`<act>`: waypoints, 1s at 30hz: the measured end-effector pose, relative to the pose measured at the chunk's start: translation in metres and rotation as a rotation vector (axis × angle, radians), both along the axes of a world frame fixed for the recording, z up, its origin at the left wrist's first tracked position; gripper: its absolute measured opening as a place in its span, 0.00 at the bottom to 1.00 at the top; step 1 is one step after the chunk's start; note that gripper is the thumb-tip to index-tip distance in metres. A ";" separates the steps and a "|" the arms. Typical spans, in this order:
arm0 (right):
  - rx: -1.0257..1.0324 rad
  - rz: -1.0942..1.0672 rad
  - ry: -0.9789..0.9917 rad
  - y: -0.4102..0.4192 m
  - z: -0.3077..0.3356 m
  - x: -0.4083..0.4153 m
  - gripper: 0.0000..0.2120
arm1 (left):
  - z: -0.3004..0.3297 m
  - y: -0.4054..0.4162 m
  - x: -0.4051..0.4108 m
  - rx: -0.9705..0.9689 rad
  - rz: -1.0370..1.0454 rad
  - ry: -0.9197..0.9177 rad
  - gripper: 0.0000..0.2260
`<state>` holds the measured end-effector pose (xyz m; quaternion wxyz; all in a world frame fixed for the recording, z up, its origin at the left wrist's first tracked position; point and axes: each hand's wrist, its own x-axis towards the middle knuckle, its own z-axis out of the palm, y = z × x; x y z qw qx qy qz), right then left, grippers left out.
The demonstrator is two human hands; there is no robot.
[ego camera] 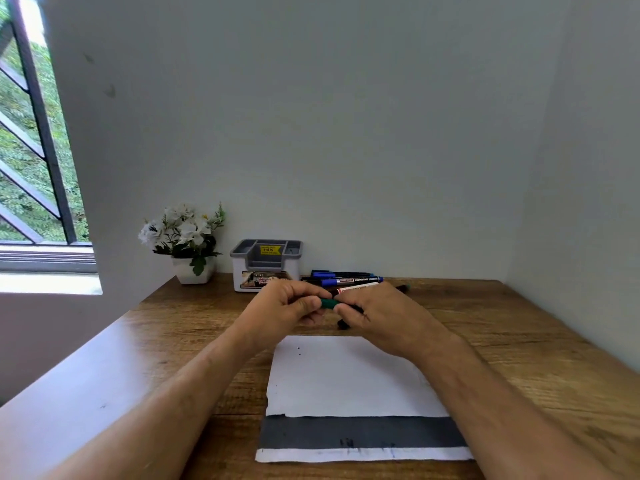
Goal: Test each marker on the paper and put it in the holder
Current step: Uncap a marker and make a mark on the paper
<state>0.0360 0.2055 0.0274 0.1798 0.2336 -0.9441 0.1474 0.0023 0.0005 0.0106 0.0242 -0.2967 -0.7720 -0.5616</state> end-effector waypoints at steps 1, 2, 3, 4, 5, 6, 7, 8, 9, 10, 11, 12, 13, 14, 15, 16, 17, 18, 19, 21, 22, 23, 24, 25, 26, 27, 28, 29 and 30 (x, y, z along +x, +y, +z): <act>0.019 -0.005 -0.012 0.000 0.000 0.001 0.16 | -0.001 0.000 0.001 -0.089 0.009 0.054 0.11; 0.036 -0.007 -0.019 0.001 0.000 0.002 0.17 | -0.001 0.000 0.001 -0.208 0.030 0.145 0.11; 0.055 -0.012 -0.016 0.002 0.000 0.004 0.17 | -0.001 0.001 0.001 -0.331 0.057 0.244 0.11; 0.078 -0.025 -0.003 0.002 0.001 0.004 0.17 | -0.001 0.002 0.001 -0.423 0.090 0.319 0.11; 0.109 -0.049 0.018 0.002 0.001 0.004 0.17 | 0.000 0.003 0.002 -0.469 0.115 0.349 0.11; 0.140 -0.073 0.041 0.002 0.001 0.004 0.16 | 0.000 0.004 0.001 -0.482 0.134 0.349 0.10; 0.164 -0.093 0.061 0.001 0.000 0.004 0.16 | 0.000 0.004 0.001 -0.486 0.147 0.346 0.09; 0.175 -0.105 0.074 0.000 0.000 0.004 0.16 | 0.000 0.004 0.001 -0.494 0.153 0.344 0.09; 0.175 -0.109 0.080 -0.001 0.000 0.004 0.16 | 0.000 0.004 0.000 -0.508 0.154 0.343 0.08; 0.170 -0.107 0.079 -0.002 0.000 0.004 0.17 | 0.000 0.004 0.000 -0.521 0.148 0.340 0.08; 0.163 -0.102 0.069 -0.002 0.000 0.004 0.17 | 0.000 0.004 0.001 -0.530 0.142 0.341 0.08; 0.156 -0.098 0.057 -0.002 0.001 0.004 0.18 | 0.000 0.003 0.001 -0.540 0.141 0.340 0.08; 0.146 -0.104 0.047 -0.001 0.002 0.005 0.20 | 0.000 0.002 0.001 -0.551 0.142 0.337 0.07; 0.135 -0.122 0.042 0.000 0.003 0.005 0.21 | 0.001 0.001 0.001 -0.565 0.145 0.332 0.07; 0.126 -0.150 0.045 0.001 0.004 0.005 0.22 | 0.002 0.001 0.001 -0.584 0.146 0.326 0.07; 0.123 -0.180 0.055 0.002 0.004 0.005 0.23 | 0.003 0.000 0.001 -0.606 0.146 0.316 0.06; 0.116 -0.199 0.061 0.003 0.003 0.005 0.23 | 0.003 -0.001 0.001 -0.623 0.145 0.303 0.06; 0.096 -0.205 0.053 0.003 0.002 0.006 0.22 | 0.003 -0.001 0.000 -0.624 0.149 0.282 0.06; 0.064 -0.202 0.028 0.004 0.002 0.006 0.21 | 0.003 -0.002 0.000 -0.606 0.164 0.247 0.05; 0.014 -0.202 -0.036 0.005 0.004 0.007 0.17 | 0.002 -0.008 -0.002 -0.573 0.223 0.149 0.07; 0.008 -0.211 -0.059 0.006 0.005 0.008 0.14 | 0.002 -0.013 -0.004 -0.587 0.255 0.098 0.12; -0.014 -0.224 -0.082 0.005 0.006 0.009 0.12 | 0.003 -0.018 -0.005 -0.621 0.286 0.049 0.18; -0.085 -0.229 -0.113 0.003 0.007 0.009 0.12 | 0.004 -0.022 -0.007 -0.663 0.310 0.009 0.24; -0.208 -0.209 -0.164 -0.001 0.006 0.011 0.13 | 0.005 -0.026 -0.009 -0.704 0.328 -0.017 0.29; -0.362 -0.168 -0.237 -0.006 0.005 0.012 0.15 | 0.006 -0.029 -0.010 -0.732 0.331 -0.029 0.31; -0.515 -0.114 -0.310 -0.013 0.004 0.015 0.16 | 0.007 -0.032 -0.011 -0.735 0.322 -0.034 0.29; -0.651 -0.061 -0.368 -0.019 0.004 0.017 0.15 | 0.007 -0.033 -0.012 -0.718 0.301 -0.039 0.23; -0.790 -0.016 -0.413 -0.025 0.004 0.018 0.13 | 0.007 -0.034 -0.012 -0.707 0.276 -0.041 0.15; -0.933 0.021 -0.458 -0.030 0.004 0.019 0.11 | 0.007 -0.034 -0.012 -0.710 0.253 -0.044 0.10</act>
